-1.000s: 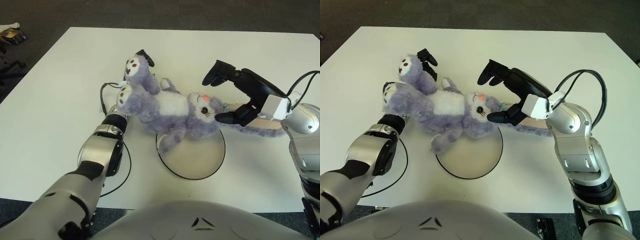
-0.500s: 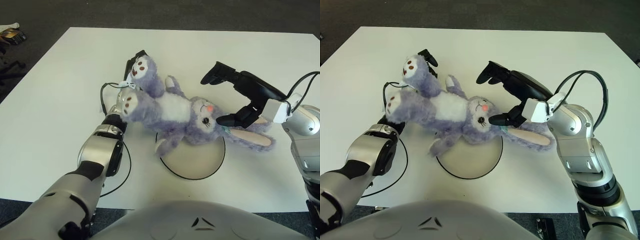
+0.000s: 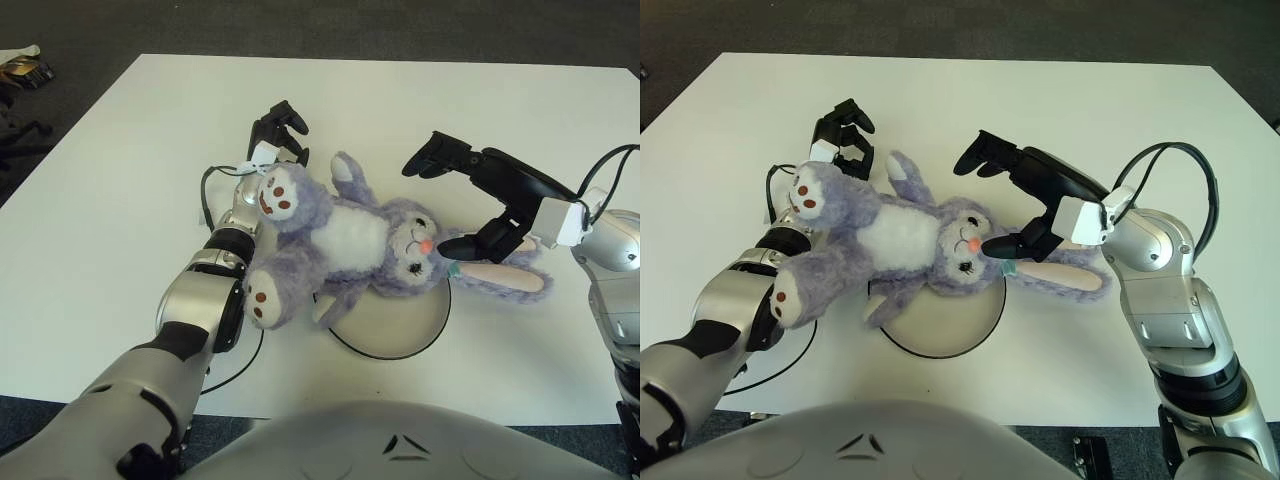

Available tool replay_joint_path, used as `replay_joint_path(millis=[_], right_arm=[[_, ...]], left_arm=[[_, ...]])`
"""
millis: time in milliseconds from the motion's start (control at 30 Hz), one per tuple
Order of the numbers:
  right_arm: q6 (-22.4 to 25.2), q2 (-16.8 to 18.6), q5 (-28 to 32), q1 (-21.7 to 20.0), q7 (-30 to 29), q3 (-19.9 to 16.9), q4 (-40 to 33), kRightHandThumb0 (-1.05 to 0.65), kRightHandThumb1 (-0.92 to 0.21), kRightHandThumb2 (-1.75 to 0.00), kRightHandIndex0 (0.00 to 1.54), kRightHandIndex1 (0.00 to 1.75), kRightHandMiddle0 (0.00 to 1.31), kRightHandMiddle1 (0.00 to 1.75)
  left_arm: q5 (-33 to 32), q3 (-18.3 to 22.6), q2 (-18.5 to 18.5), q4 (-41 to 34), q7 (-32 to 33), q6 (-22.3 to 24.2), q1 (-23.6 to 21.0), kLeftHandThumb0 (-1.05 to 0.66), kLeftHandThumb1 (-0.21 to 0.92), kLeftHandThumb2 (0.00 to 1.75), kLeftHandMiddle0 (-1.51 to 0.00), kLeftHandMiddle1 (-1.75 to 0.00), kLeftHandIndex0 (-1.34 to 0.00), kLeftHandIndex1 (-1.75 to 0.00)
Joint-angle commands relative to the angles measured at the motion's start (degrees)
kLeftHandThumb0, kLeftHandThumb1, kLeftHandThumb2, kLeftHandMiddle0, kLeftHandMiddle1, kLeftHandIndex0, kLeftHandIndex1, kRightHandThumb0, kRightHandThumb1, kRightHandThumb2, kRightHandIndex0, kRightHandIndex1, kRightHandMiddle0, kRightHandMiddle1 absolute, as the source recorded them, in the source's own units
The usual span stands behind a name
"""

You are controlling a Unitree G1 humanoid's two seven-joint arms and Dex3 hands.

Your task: Put the doll into the plate.

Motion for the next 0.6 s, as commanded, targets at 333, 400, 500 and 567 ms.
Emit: replay_joint_path(millis=[333,400,500,567], right_arm=[[4.3,-8.8,-4.1,-3.9,5.1,1.8,-2.1,-0.47,-0.25,-1.03,0.07,0.63,0.0,1.04],[5.5,-9.2,-4.2,-4.4,5.6,1.9,-2.4,-0.46,-0.25,-1.04,0.07,0.61,0.0,1.04],[7.9,-9.2,-3.4,-5.3,6.0,1.5,-2.6,-0.41,-0.25,-1.06,0.09,0.61,0.0,1.06],[9.5,-9.1,-2.7,-6.0,6.0,0.7,-2.0,-0.38,-0.25,-1.08,0.1,0.62,0.0,1.07]], left_arm=[[-0.5,0.1,-0.1,-0.8,-0.6,1.3,-1.1,0.0,-0.12,1.7,-0.97,-1.45,-0.79,-1.75],[-0.6,0.2,-0.1,-0.8,-0.9,0.9,-1.0,0.0,-0.12,1.7,-0.97,-1.45,-0.79,-1.75],[-0.7,0.3,0.0,-0.7,-1.3,0.1,-0.9,0.0,-0.12,1.7,-0.97,-1.46,-0.79,-1.75],[-0.7,0.2,0.0,-0.5,-1.3,-0.2,-1.0,0.0,-0.12,1.7,-0.97,-1.46,-0.79,-1.75]])
